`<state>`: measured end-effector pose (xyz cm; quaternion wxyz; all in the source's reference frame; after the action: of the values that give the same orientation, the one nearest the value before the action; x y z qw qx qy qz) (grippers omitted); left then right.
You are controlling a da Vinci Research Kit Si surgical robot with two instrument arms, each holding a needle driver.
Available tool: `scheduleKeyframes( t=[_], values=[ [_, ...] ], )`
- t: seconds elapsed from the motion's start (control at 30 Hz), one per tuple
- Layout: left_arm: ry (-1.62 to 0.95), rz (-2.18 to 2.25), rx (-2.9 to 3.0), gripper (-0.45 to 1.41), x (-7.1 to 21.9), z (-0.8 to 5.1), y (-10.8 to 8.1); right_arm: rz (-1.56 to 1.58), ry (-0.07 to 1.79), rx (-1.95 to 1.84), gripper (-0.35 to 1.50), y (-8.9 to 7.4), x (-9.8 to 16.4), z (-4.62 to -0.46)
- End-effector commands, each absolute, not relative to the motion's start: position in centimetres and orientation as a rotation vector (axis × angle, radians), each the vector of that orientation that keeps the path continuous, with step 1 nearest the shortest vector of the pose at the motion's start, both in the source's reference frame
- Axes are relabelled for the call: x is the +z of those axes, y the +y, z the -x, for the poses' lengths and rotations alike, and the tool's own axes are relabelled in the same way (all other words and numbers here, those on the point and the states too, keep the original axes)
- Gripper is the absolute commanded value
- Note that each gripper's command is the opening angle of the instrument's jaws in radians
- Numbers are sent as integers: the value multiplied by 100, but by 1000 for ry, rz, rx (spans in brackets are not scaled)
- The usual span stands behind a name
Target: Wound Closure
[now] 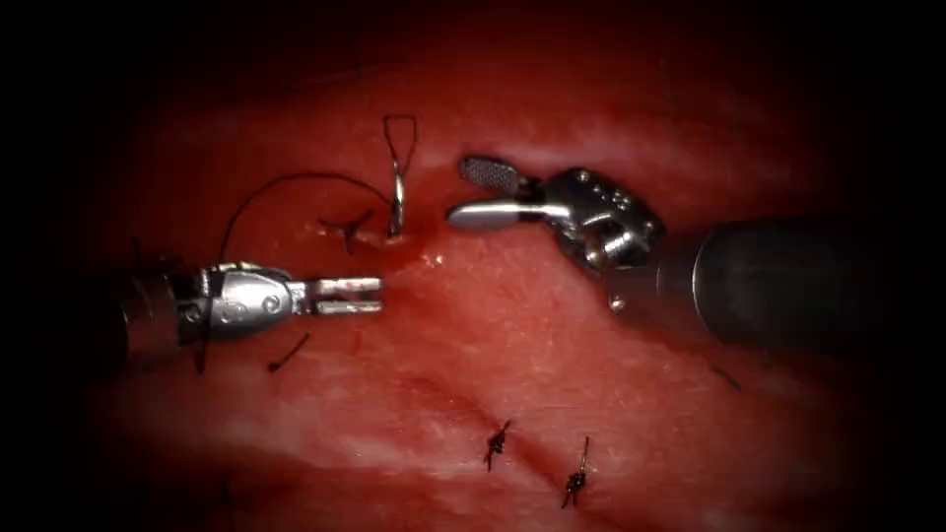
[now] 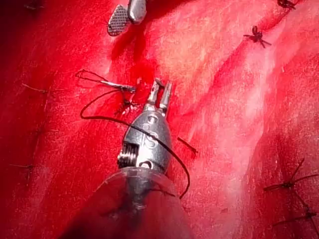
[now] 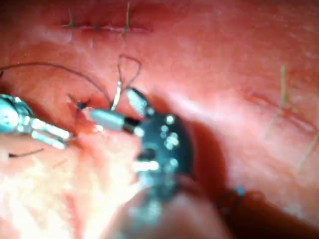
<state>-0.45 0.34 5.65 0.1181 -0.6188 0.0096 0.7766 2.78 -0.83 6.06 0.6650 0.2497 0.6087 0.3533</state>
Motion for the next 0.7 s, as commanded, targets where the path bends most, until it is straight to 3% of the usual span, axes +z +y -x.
scheduleKeyframes(
  t=[0.03,0.17,0.3,0.4,0.6,0.7],
  values=[
    [-21,1808,2244,-45,571,51,33,-560,1360,773,24,-94,611,-282],
    [-223,1793,2120,-45,564,52,33,-540,1333,719,20,-101,609,-283],
    [-422,1755,2000,-45,554,55,30,-523,1337,669,-1,-106,608,-284],
    [-580,1709,1931,-45,548,56,26,-515,1327,610,-1,-108,607,-284],
    [-766,1647,1894,-45,531,53,18,-496,1308,499,31,-114,603,-287],
    [-826,1626,1881,-45,516,48,13,-499,1310,481,24,-119,601,-289]
  ],
)
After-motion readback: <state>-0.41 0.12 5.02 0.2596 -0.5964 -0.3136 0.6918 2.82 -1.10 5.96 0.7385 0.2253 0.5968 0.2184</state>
